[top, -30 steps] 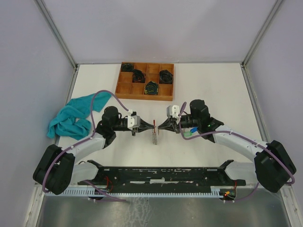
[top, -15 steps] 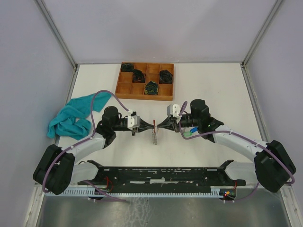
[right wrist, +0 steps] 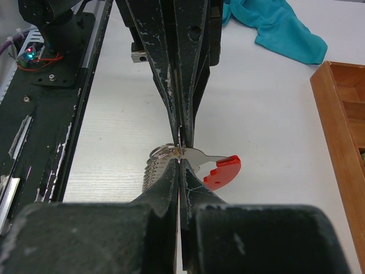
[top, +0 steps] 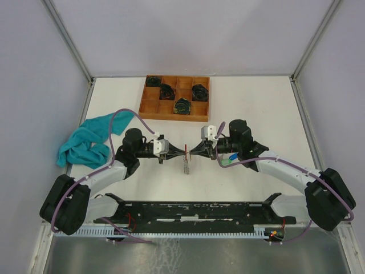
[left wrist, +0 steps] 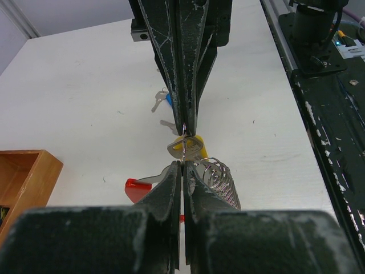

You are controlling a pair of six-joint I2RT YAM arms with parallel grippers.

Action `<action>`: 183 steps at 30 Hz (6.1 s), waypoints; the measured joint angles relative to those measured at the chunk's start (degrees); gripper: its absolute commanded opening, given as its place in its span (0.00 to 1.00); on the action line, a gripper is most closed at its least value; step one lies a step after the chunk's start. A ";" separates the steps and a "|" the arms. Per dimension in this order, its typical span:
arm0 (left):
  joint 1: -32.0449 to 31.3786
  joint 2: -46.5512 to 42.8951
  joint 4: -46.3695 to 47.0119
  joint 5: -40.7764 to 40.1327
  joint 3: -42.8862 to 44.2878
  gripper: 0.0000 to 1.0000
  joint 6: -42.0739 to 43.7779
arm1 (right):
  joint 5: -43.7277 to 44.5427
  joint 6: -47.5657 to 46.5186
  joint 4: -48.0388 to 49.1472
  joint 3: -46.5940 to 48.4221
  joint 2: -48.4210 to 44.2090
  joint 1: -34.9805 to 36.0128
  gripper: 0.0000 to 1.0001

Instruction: Put the keys on the keyring

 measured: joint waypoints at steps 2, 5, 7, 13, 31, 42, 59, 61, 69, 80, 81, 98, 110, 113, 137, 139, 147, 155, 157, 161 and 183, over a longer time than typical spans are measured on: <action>0.04 0.02 0.00 0.00 0.00 0.03 -0.02 | 0.00 0.15 0.07 0.00 0.31 -0.07 0.01; 0.04 0.15 0.04 0.00 0.00 0.03 -0.02 | 0.00 0.48 0.26 0.00 0.72 -0.20 0.01; 0.04 0.20 0.09 0.00 0.00 0.03 -0.02 | -0.04 0.74 0.48 0.00 0.96 -0.24 0.01; 0.35 0.22 0.59 0.00 0.00 0.03 -0.04 | -0.20 2.19 2.49 0.00 1.70 -0.37 0.01; 0.57 1.03 1.49 0.31 0.00 0.03 -0.11 | -1.53 3.87 6.27 0.00 3.58 -0.07 0.01; 0.68 1.36 1.46 0.48 0.00 0.03 -0.92 | -1.95 5.16 7.65 0.00 4.46 -0.15 0.01; 1.05 2.03 1.29 -0.09 0.00 0.03 -1.51 | -1.68 1.36 -0.13 3.76 5.81 -0.13 0.11; 0.98 2.03 1.66 -0.07 0.00 0.03 -1.53 | -1.66 0.42 -1.33 3.96 5.31 -0.09 0.12; 0.61 2.03 2.73 -0.17 0.00 0.03 -1.53 | -1.22 -1.86 -4.48 4.31 3.69 -0.09 0.19; 0.28 2.03 3.34 -0.17 0.00 0.03 -1.55 | 0.52 -2.93 -6.01 4.31 1.53 -0.33 0.14; 0.28 2.01 3.45 -0.17 0.00 0.03 -1.55 | 0.68 -2.93 -6.08 4.31 1.53 -0.33 0.14; 0.31 2.01 3.78 -0.04 0.00 0.03 -1.55 | 0.31 -2.16 -6.47 4.42 1.84 -0.37 0.01; 0.42 2.01 1.66 -0.02 0.22 0.03 -1.51 | -1.33 -0.50 -8.28 6.80 4.31 -0.50 0.01; 0.42 2.01 1.09 0.04 0.55 0.03 -1.49 | -1.49 -0.68 -9.49 7.54 4.31 -0.48 0.01; 0.24 2.01 4.68 -2.86 0.35 0.03 -5.75 | 1.40 -13.49 -23.50 11.67 2.60 0.28 0.08; 0.24 2.01 5.86 -3.13 0.09 0.03 -6.36 | 2.34 -13.73 -23.32 10.67 1.57 0.28 0.14; 0.24 2.03 9.31 -3.56 -0.63 0.03 -7.78 | 6.34 -12.81 -17.40 4.92 -1.14 0.28 0.29; 0.24 2.05 11.21 -4.83 -1.22 0.03 -9.64 | 7.61 -6.88 -6.14 1.90 -2.47 0.28 0.32; 0.24 2.05 11.72 -5.35 -1.42 0.03 -9.77 | 7.80 -4.92 -3.65 1.66 -2.47 0.46 0.32; 0.24 2.05 12.22 -7.13 -1.88 0.03 -10.29 | 9.03 -2.19 -0.52 1.49 -2.45 1.05 0.32; 0.24 2.03 16.00 -11.82 -3.23 0.03 -12.72 | 21.29 2.64 6.75 -1.14 0.33 5.33 0.23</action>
